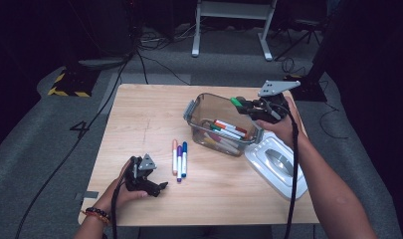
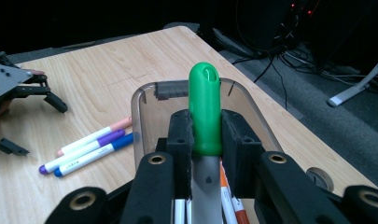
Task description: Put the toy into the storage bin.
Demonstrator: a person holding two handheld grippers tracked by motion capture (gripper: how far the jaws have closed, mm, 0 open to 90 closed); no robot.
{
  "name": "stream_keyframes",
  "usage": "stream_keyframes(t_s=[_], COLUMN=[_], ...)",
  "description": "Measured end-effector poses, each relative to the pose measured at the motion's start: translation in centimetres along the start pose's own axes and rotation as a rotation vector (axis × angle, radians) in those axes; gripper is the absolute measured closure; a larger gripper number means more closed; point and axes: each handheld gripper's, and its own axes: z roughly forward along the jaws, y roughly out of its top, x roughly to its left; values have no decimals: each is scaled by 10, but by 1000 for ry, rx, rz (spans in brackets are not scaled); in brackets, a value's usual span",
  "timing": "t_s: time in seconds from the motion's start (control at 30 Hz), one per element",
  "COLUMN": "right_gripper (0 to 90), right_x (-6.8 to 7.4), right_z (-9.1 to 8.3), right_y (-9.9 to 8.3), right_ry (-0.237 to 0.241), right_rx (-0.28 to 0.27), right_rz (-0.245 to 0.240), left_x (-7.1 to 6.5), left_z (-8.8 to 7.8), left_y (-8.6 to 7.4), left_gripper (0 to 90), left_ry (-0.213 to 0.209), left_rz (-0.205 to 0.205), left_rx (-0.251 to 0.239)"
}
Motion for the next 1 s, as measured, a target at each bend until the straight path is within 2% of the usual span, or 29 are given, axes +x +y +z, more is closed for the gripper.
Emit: stream_keyframes(t_s=[0.17,0.37,0.6,1.0], right_gripper=[746,746,746,745], right_x=[-10,-17,-17,-12], right_z=[22,53,81,107], right_y=[-3,-7,-16,-30], right_ry=[14,33,61,145], right_rx=[29,94,176,333], right_rz=[41,65,68,40], left_x=[0,0,0,0], left_z=[0,0,0,0], left_y=[0,0,0,0], left_gripper=[3,4,4,4], left_ry=[0,0,-1,-2], left_rz=[-1,0,-4,-4], left_rx=[0,0,-1,-1])
